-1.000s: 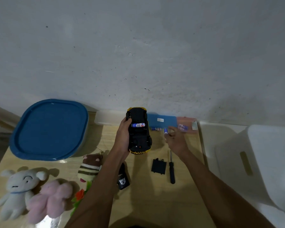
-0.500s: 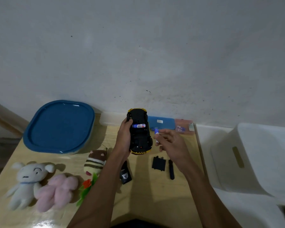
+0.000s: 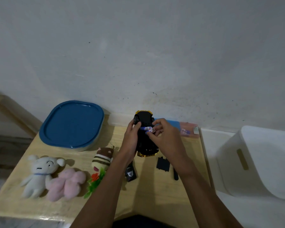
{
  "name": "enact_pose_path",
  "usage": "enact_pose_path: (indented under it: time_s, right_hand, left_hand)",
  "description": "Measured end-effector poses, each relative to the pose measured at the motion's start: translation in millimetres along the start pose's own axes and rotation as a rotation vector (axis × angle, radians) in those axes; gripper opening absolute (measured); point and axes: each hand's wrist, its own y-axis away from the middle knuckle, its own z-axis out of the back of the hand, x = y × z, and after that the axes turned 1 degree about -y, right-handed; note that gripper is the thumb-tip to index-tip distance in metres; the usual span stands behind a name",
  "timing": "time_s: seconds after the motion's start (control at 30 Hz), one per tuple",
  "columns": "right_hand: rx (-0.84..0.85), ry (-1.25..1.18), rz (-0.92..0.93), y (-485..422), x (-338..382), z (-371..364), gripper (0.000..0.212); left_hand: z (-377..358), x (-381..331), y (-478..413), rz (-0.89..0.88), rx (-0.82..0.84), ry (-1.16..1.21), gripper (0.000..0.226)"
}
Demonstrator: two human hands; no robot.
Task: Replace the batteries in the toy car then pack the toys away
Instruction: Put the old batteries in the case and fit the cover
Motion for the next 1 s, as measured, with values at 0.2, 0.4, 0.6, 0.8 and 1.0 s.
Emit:
enact_pose_path:
  time_s: [0.2,0.4,0.6,0.8,1.0]
  right_hand:
    - [-0.037,0.135,0.202,2.6,-0.1,-8.4,0.015]
    - [-0.103,0.234,0.362,0.7,-0.2,-17.9,0.021]
    - [0.001,0.109,0.337,-1.4,1.8,-22.3,0.021]
    - [0.013,0.036,0.277,0.9,-0.1,-27.5,0.020]
    - [-0.014,0.010,-0.030,-1.0,2.1,-29.0,0.048]
  left_hand:
    - [0.1,-4.0,6.1,0.033,0.061,0.065,0.031]
    - [3.0,-10.8,5.8,0.040,0.085,0.094,0.032]
    - [10.3,-15.6,9.2,0.056,0.090,0.136,0.031]
    - [15.9,-16.0,10.9,0.064,0.094,0.167,0.032]
    - [15.4,-16.5,13.4,0.030,0.113,0.177,0.034]
